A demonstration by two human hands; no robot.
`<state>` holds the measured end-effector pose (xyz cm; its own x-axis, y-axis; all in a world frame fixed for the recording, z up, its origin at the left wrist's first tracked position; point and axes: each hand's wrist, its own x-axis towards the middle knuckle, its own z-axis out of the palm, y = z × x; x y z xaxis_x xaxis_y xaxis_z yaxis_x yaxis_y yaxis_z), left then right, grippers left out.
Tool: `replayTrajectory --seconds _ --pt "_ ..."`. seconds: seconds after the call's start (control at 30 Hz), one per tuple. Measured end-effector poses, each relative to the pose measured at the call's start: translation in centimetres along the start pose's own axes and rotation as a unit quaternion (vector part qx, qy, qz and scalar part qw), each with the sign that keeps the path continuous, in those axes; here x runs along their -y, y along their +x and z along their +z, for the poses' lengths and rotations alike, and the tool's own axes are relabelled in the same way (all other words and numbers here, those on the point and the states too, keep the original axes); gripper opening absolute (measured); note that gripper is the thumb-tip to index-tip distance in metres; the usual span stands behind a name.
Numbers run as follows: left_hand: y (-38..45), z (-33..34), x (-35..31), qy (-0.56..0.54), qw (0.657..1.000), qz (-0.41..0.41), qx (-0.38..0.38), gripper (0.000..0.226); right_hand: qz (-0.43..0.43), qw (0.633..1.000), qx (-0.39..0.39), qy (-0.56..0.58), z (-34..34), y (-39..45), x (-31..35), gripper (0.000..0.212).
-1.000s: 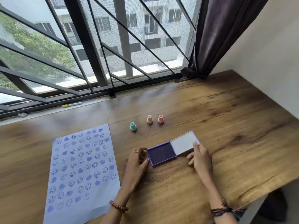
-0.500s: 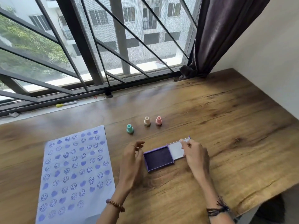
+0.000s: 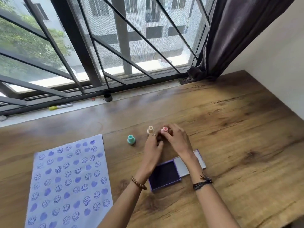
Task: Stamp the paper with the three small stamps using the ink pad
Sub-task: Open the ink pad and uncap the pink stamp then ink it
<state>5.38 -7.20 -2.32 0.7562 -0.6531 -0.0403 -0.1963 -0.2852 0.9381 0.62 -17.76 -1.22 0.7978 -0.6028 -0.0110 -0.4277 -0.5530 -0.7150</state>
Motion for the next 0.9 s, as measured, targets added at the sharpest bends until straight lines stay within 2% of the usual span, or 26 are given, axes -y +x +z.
replayTrajectory --seconds 0.13,0.2,0.27,0.43,0.57,0.63,0.77,0.9 --pt "-1.4 -1.3 -0.3 -0.051 0.998 -0.028 0.005 0.028 0.045 0.986 -0.014 0.162 -0.1 -2.6 -0.7 0.013" --pt "-2.8 -2.1 -0.8 -0.112 0.992 -0.040 0.030 0.022 0.066 0.953 0.003 0.296 0.1 -4.6 -0.6 0.012" --pt "-4.2 -2.9 -1.0 -0.151 0.985 -0.067 0.050 0.021 0.079 0.925 0.006 0.373 0.5 -6.5 -0.4 0.012" --pt "-7.3 -4.1 -1.5 -0.188 0.975 -0.111 0.042 0.016 0.098 0.929 0.004 0.358 1.5 -9.9 0.8 0.004" --pt "-9.0 -4.9 -1.2 -0.139 0.986 -0.098 0.003 0.014 0.106 0.941 0.003 0.321 2.2 -11.9 2.8 0.028" --pt "-9.5 -5.1 -0.9 -0.134 0.986 -0.098 -0.012 0.013 0.126 0.934 -0.001 0.335 2.3 -12.5 3.6 0.035" --pt "-9.7 -5.9 -0.1 -0.083 0.993 -0.072 -0.052 0.022 0.224 0.868 -0.022 0.443 1.1 -12.3 4.2 0.039" --pt "-9.6 -6.6 1.4 0.109 0.993 0.008 -0.054 0.030 0.259 0.777 -0.006 0.574 -0.1 -12.8 3.9 0.027"
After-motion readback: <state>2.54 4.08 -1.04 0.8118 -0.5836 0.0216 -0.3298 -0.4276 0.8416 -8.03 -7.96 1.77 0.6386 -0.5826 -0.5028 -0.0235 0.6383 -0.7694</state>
